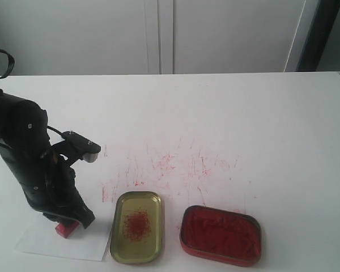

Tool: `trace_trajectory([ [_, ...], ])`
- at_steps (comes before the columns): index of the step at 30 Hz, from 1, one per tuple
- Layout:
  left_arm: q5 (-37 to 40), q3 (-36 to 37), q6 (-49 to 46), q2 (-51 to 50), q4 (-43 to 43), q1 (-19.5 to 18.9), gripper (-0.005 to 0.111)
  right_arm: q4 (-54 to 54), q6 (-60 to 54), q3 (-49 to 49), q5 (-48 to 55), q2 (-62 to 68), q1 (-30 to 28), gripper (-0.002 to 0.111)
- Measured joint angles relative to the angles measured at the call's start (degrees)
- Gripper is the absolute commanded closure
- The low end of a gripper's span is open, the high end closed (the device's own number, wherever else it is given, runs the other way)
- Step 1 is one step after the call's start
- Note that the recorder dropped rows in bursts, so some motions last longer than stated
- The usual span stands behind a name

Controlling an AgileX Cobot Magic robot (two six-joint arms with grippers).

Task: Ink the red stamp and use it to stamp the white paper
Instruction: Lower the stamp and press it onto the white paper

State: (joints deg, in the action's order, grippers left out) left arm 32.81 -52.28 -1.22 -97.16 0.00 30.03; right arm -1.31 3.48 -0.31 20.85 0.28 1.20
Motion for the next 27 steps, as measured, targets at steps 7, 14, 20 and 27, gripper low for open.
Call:
trace_trajectory([
  [7, -0.08, -0.13, -0.19, 0.97, 0.00, 0.00, 0.107, 0.00, 0.00, 0.00, 0.00, 0.00, 0.00, 0.108],
  [14, 0.70, 0.38, -0.36, 1.79, 0.34, 0.00, 0.107, 0.00, 0.00, 0.00, 0.00, 0.00, 0.00, 0.108],
  [20, 1.05, 0.53, -0.36, 1.90, 0.34, 0.00, 0.107, 0.00, 0.00, 0.00, 0.00, 0.00, 0.00, 0.108],
  [27, 1.05, 0.53, -2.61, 1.90, -0.99, 0.00, 0.107, 0.00, 0.00, 0.00, 0.00, 0.00, 0.00, 0.108],
])
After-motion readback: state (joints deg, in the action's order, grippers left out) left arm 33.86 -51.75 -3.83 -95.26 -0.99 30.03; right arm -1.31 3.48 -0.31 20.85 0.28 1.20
